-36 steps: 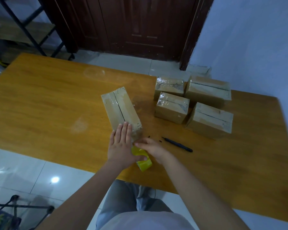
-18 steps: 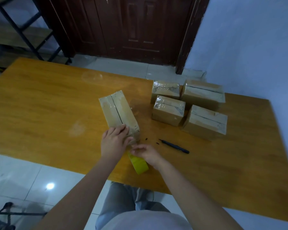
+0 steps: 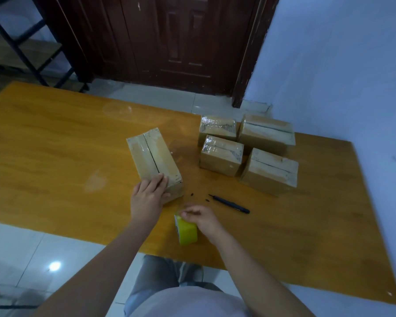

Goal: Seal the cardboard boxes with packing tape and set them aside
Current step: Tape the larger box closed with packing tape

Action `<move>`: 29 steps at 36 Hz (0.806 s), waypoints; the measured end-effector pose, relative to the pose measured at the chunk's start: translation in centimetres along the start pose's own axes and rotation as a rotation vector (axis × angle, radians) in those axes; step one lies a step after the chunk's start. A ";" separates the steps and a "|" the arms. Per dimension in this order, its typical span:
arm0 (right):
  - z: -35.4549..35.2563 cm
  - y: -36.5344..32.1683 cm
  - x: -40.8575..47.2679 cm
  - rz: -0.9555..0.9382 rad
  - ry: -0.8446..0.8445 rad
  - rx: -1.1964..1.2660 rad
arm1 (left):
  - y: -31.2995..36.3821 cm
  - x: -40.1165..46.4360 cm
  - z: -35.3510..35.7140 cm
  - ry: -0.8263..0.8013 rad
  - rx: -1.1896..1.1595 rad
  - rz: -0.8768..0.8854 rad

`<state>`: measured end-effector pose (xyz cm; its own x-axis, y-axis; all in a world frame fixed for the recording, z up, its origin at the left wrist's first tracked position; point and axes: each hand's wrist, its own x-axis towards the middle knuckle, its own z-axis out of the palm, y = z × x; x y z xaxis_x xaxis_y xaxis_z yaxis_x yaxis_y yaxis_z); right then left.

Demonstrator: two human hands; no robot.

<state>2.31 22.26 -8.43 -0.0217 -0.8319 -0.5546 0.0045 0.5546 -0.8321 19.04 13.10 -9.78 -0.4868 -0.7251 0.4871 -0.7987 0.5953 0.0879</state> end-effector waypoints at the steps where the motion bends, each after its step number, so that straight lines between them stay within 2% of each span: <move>1: -0.1 -0.1 0.1 0.000 0.014 0.012 | 0.0 -0.1 0.0 -0.003 0.008 0.005; 6: 0.0 -0.4 0.3 0.036 0.072 0.032 | 0.6 0.2 -0.6 -0.060 0.042 -0.028; 14: -0.5 -0.6 0.2 0.124 0.221 0.142 | 4.0 3.1 -2.7 -0.358 0.108 -0.169; 23: -1.2 -1.8 -0.5 0.121 0.273 0.217 | 4.3 4.1 -2.4 -0.371 0.156 -0.107; 29: -1.2 -1.8 -0.6 0.103 0.280 0.226 | 4.6 4.0 -1.3 -0.450 0.063 -0.140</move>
<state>1.13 21.73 -6.59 -0.2823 -0.7166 -0.6379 0.2413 0.5905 -0.7701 13.89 13.33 -6.31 -0.4665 -0.8832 0.0485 -0.8808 0.4689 0.0667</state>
